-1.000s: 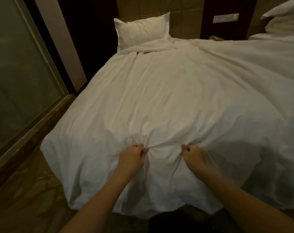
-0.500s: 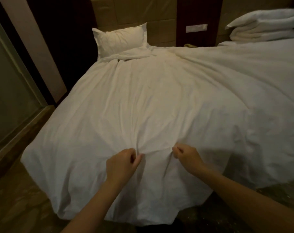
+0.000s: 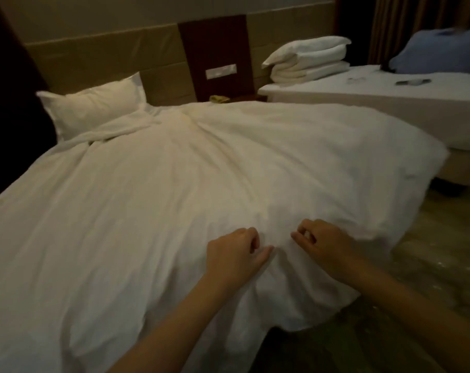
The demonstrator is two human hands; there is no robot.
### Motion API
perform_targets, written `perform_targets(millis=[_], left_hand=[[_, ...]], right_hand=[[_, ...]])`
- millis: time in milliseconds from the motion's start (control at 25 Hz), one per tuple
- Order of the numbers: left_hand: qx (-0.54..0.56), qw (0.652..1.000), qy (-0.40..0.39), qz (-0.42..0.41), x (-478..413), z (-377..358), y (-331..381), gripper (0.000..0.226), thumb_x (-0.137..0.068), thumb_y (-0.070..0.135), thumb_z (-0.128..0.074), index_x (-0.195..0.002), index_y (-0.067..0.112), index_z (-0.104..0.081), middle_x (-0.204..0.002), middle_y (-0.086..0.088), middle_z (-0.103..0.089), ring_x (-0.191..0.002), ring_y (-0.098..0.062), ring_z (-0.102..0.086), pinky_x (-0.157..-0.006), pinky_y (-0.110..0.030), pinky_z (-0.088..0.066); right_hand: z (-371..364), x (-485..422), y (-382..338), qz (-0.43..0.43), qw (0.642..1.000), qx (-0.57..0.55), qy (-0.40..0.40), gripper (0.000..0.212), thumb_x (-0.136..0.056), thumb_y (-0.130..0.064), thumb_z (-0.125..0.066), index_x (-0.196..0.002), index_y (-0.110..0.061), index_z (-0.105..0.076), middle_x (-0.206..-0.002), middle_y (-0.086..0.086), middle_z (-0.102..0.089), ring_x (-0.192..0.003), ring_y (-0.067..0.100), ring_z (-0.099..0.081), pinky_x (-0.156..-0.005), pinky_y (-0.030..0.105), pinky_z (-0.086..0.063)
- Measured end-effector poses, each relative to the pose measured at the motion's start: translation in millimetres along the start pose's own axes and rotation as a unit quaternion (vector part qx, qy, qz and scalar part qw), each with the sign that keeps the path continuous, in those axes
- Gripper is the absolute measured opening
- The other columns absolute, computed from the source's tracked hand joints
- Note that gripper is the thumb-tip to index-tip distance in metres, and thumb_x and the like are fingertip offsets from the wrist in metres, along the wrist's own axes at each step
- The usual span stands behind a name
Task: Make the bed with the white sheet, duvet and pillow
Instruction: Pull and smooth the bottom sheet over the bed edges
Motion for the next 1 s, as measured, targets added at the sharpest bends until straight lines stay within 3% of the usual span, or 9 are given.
perform_targets(millis=[160,360,440,560,680,800,920,1000], left_hand=[[0.009,0.999,-0.038,-0.033,-107.8,-32.9,90.0,0.036,-0.086,0.061,-0.049,-0.077,0.025,-0.046,-0.08,0.008,-0.057,-0.074,-0.013,-0.056,-0.059,-0.027,-0.035],[0.037,0.994,-0.049,-0.093,-208.4,-45.4,167.6,0.032,-0.088,0.059,-0.047,-0.084,0.028,-0.048,-0.086,0.01,-0.058,-0.077,-0.01,-0.057,-0.059,-0.024,-0.032],[0.046,0.992,-0.054,-0.109,-240.4,-43.9,174.0,0.03,-0.089,0.057,-0.048,-0.088,0.027,-0.049,-0.088,0.011,-0.057,-0.076,-0.01,-0.056,-0.058,-0.023,-0.029],[0.075,0.984,-0.03,-0.158,-281.8,-45.9,182.6,0.029,-0.088,0.052,-0.055,-0.099,0.025,-0.055,-0.096,0.011,-0.059,-0.082,-0.012,-0.06,-0.06,-0.023,-0.035],[0.101,0.961,-0.003,-0.256,-322.5,-62.4,215.8,0.055,-0.074,0.051,-0.07,-0.118,0.024,-0.053,-0.115,0.002,-0.059,-0.1,-0.02,-0.06,-0.074,-0.03,-0.048],[0.038,0.95,-0.014,-0.31,-360.7,-88.6,239.2,0.085,-0.067,0.063,-0.07,-0.137,0.028,-0.037,-0.141,-0.003,-0.045,-0.127,-0.027,-0.045,-0.1,-0.047,-0.04],[0.002,0.943,-0.135,-0.304,-374.1,-126.2,235.4,0.075,-0.082,0.066,-0.051,-0.144,0.03,-0.029,-0.148,0.004,-0.032,-0.139,-0.02,-0.023,-0.115,-0.046,-0.009],[-0.012,0.937,-0.139,-0.32,-367.5,-136.2,233.9,0.058,-0.087,0.061,-0.048,-0.134,0.027,-0.043,-0.137,0.004,-0.044,-0.131,-0.02,-0.034,-0.113,-0.043,-0.014]], right_hand=[[84.7,-14.2,103.3,-0.069,0.997,-0.002,0.039,0.019,-0.094,-0.043,-0.049,-0.081,-0.029,-0.049,-0.079,-0.005,-0.05,-0.077,0.016,-0.05,-0.069,0.034,-0.044],[161.5,-37.6,183.3,-0.147,0.988,0.002,0.05,0.02,-0.096,-0.042,-0.045,-0.096,-0.024,-0.053,-0.092,-0.005,-0.054,-0.076,0.009,-0.051,-0.062,0.018,-0.041],[183.4,-58.8,196.0,-0.179,0.982,-0.013,0.063,0.023,-0.096,-0.045,-0.045,-0.107,-0.025,-0.051,-0.103,-0.007,-0.052,-0.085,0.009,-0.054,-0.071,0.026,-0.049],[199.7,-81.1,209.9,-0.227,0.972,0.013,0.064,0.042,-0.092,-0.048,-0.05,-0.127,-0.026,-0.041,-0.128,-0.003,-0.044,-0.108,0.014,-0.049,-0.085,0.029,-0.047],[204.4,-101.1,227.1,-0.284,0.956,0.06,0.047,0.068,-0.085,-0.056,-0.057,-0.139,-0.028,-0.027,-0.139,0.0,-0.034,-0.121,0.017,-0.04,-0.091,0.028,-0.041],[202.6,-120.1,253.2,-0.355,0.929,0.102,0.029,0.082,-0.077,-0.067,-0.058,-0.14,-0.026,-0.025,-0.14,0.002,-0.029,-0.124,0.02,-0.035,-0.097,0.031,-0.039],[186.7,-127.0,264.0,-0.351,0.926,0.137,-0.026,0.066,-0.086,-0.062,-0.05,-0.138,-0.024,-0.036,-0.14,0.002,-0.038,-0.125,0.021,-0.036,-0.102,0.032,-0.035],[177.3,-128.7,248.2,-0.287,0.95,0.124,-0.01,0.047,-0.094,-0.052,-0.042,-0.131,-0.022,-0.045,-0.132,-0.002,-0.047,-0.119,0.015,-0.041,-0.1,0.027,-0.035]])
Point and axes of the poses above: each hand's wrist, its own x-axis away from the middle knuckle, its own z-axis out of the back of the hand, y = z × x, the point moved 9 cm from there along -x, towards the middle knuckle
